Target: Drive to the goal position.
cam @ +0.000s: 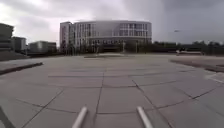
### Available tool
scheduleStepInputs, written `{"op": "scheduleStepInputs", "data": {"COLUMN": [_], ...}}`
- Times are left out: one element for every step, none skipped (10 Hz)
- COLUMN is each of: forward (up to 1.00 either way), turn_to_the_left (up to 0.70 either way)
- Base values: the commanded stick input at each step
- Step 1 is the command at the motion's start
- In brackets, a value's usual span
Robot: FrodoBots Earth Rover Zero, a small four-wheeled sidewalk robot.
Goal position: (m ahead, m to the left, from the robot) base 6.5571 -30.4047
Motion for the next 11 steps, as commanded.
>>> {"op": "scheduleStepInputs", "data": {"forward": [0.7,0.7,0.7,0.7,0.7,0.7,0.7,0.7,0.7,0.7,0.7], "turn_to_the_left": [-0.27,-0.27,-0.27,-0.27,-0.27,-0.27,-0.27,-0.27,-0.27,-0.27,-0.27]}}
